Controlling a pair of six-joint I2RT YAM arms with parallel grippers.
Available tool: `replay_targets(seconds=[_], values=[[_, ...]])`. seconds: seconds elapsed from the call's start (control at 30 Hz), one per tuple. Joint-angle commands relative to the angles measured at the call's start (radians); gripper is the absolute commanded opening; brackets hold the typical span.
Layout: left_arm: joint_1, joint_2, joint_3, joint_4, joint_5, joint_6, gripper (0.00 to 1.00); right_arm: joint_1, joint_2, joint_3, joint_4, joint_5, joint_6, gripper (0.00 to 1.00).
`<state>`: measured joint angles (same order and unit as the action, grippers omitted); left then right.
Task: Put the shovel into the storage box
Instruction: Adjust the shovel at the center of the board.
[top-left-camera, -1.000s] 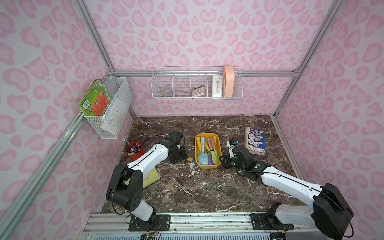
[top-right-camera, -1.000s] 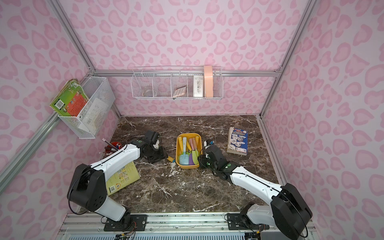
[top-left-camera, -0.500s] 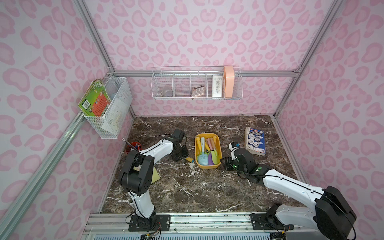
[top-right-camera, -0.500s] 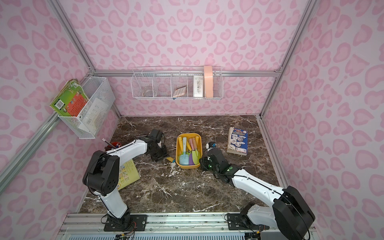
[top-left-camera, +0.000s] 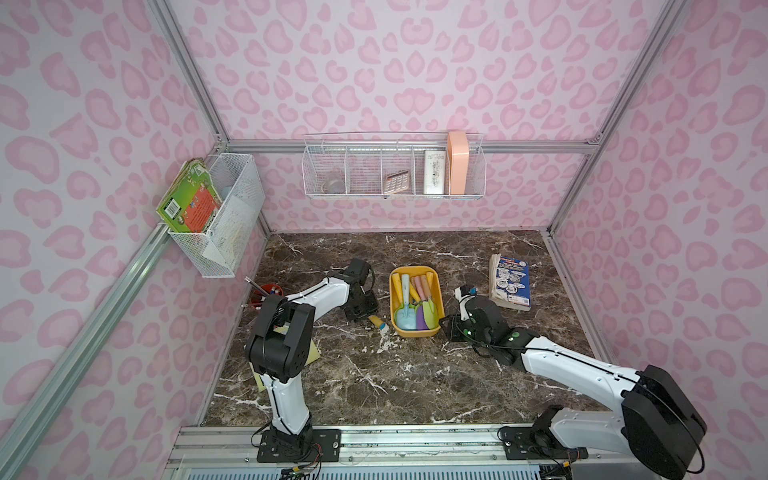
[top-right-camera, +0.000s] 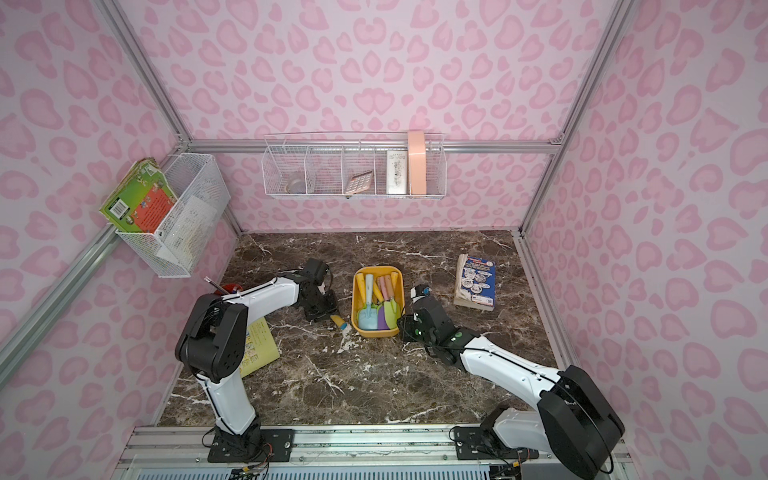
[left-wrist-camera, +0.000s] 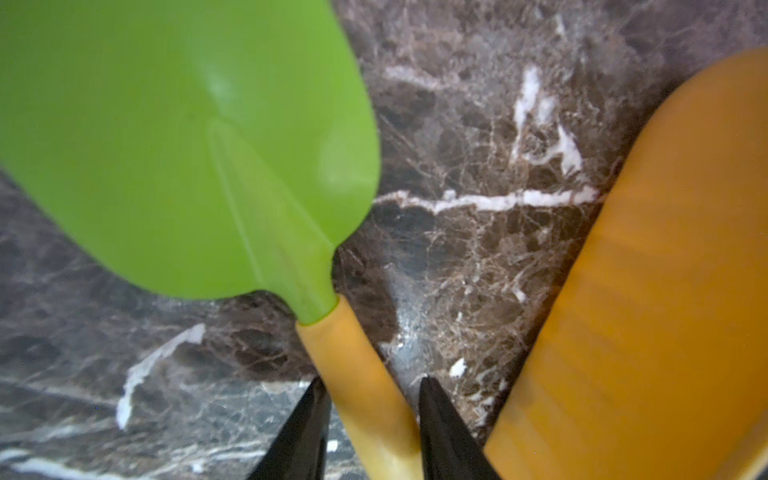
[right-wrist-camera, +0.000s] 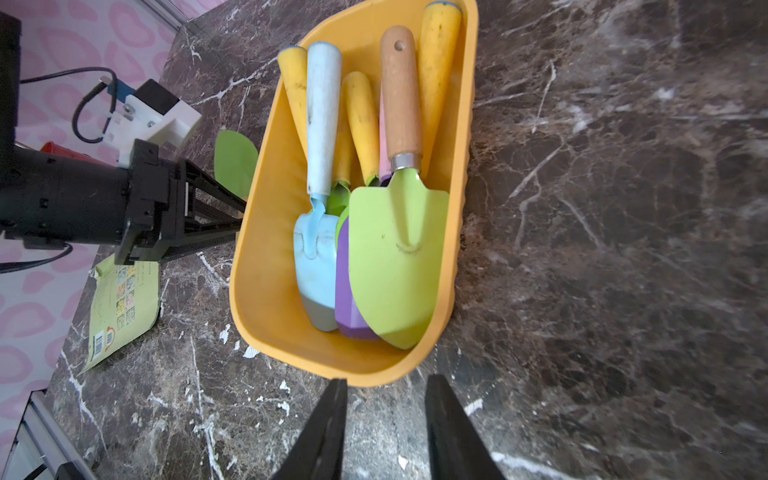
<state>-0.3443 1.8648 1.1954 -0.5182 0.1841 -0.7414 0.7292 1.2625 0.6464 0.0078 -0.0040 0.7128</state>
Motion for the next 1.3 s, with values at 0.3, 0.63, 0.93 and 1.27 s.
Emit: replay_targets(seconds=[0.3,0.63,0.93,1.27], values=[[0.001,-0.082,-0.074,-0.007,-0.003,0.029,0.22,0.001,0.015,0.009,0.035,-0.001,0.005,0.35],[0.001,-0.127,-0.098,-0.045,-0.037,0.065,0.27,0.0,0.023,0.017,0.04,-0.005,-0.001,0.35],[-0.014,-0.139,-0.131,-0.056,-0.053,0.078,0.32,0.001,0.032,0.02,0.04,-0.01,-0.004,0.35],[-0.069,-0.193,-0.139,-0.135,-0.176,0.088,0.48,0.001,0.042,0.02,0.049,-0.012,-0.006,0.35]])
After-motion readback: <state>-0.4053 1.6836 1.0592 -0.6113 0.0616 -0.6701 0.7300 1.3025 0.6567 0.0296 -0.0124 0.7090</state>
